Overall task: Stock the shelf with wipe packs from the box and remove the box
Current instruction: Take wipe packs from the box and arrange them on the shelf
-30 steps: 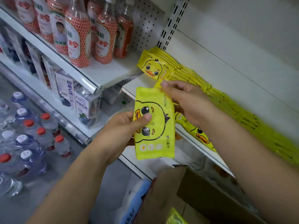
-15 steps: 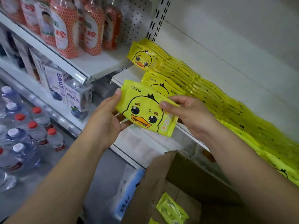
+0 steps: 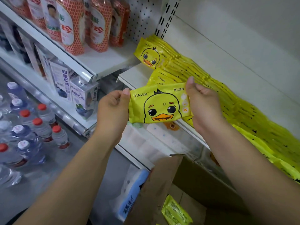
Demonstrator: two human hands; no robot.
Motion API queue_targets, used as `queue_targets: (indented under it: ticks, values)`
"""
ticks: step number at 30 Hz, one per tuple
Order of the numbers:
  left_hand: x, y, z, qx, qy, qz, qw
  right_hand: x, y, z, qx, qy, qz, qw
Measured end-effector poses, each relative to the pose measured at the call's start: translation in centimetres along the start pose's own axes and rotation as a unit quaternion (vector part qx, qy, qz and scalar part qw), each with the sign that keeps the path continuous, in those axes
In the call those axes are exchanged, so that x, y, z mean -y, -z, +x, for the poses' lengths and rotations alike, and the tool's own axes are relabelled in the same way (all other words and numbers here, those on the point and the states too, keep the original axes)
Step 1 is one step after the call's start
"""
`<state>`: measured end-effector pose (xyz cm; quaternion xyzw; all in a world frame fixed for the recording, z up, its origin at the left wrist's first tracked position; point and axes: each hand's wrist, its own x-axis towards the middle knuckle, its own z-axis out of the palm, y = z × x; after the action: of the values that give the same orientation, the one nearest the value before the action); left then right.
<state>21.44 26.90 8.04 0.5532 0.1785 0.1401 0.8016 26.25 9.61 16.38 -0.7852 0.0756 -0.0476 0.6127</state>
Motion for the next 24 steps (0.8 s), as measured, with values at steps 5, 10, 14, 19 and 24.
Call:
queue_targets:
  ticks: [5, 10, 14, 19, 24]
  values:
    - [0.1, 0.3, 0.6, -0.084, -0.051, 0.08, 0.992, -0.1, -1.2, -0.3, -0.029, 0.028, -0.026, 0.999]
    - [0.2, 0.6, 0.9, -0.111, -0.048, 0.068, 0.99, 0.1, -2.3, -0.2, -0.027, 0.057, -0.008, 0.998]
    - [0.3, 1.0, 1.2, -0.106, -0.055, 0.068, 0.99, -0.3, -2.5, 0.6, -0.023, 0.063, -0.036, 0.997]
    - [0.2, 2.0, 1.5, -0.125, -0.055, 0.06, 0.989, 0.4, -2.6, 1.2, 0.083, 0.056, -0.116, 0.988]
    - [-0.3, 3.2, 2.3, -0.101, -0.08, 0.079, 0.988, 4.3, -2.4, 3.1, 0.322, 0.033, -0.25, 0.913]
